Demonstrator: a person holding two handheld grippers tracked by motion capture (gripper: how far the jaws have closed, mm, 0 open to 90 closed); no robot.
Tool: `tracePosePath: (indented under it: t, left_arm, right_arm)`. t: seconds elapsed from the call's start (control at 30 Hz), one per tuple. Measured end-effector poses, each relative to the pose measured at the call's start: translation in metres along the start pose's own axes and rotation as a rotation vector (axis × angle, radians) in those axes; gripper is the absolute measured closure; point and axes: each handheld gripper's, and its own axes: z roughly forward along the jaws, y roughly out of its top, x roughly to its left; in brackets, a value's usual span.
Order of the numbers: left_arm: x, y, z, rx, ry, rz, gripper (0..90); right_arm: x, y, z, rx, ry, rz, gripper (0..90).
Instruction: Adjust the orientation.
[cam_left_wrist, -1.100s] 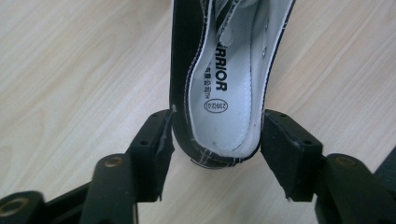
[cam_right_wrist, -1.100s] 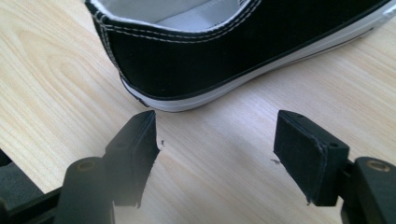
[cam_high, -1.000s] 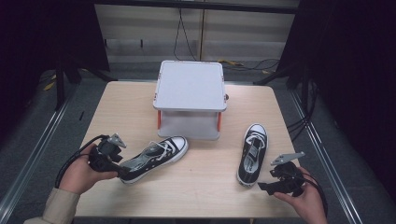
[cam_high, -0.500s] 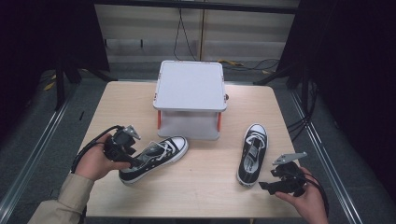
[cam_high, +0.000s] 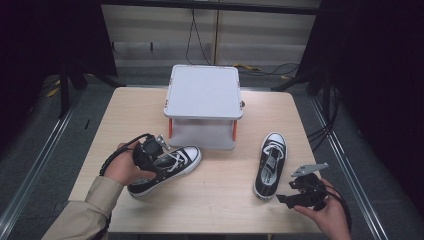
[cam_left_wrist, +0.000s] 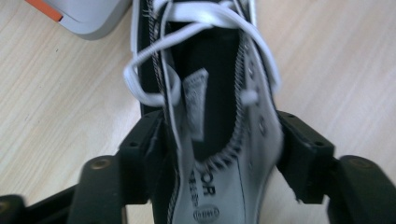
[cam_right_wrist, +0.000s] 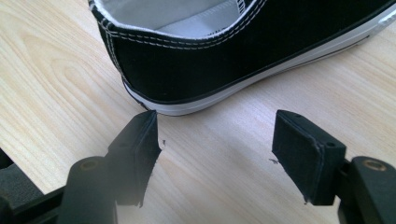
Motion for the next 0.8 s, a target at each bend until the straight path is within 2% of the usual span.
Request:
tracePosePath:
  t: [0.07,0.1,0.17,0.2,0.27,0.47,0.6,0.8]
  left_arm:
    - [0.002,0.001,0.002,0.009,-0.006,-0.011,39.8]
    - [0.003,0.004,0.004,0.023,-0.018,-0.031,44.0]
    - [0.002,0.006,0.007,0.050,-0.008,-0.018,50.1]
    - [0.002,0.006,0.007,0.050,-0.008,-0.018,55.0]
    - [0.003,0.008,0.008,0.067,-0.007,-0.025,59.0]
    - [0.002,0.014,0.006,0.141,-0.001,-0.076,75.2]
    - [0.001,0.016,0.004,0.154,-0.003,-0.062,78.9]
    - [-0.002,0.016,-0.002,0.134,-0.015,-0.083,81.2]
  right_arm:
    - [0.001,0.000,0.000,0.000,0.002,0.002,31.6]
    - [0.001,0.000,0.000,0.001,0.003,0.001,31.7]
    - [0.001,0.000,0.000,0.000,0.003,0.001,31.9]
    - [0.001,0.000,0.000,0.000,0.003,0.001,31.9]
    - [0.001,0.000,0.001,-0.003,0.005,0.001,31.9]
    - [0.001,0.000,0.001,-0.001,0.001,-0.005,32.1]
    - [0.001,0.000,0.002,-0.003,0.002,-0.003,32.1]
    - [0.000,-0.001,0.003,0.000,0.005,0.004,32.0]
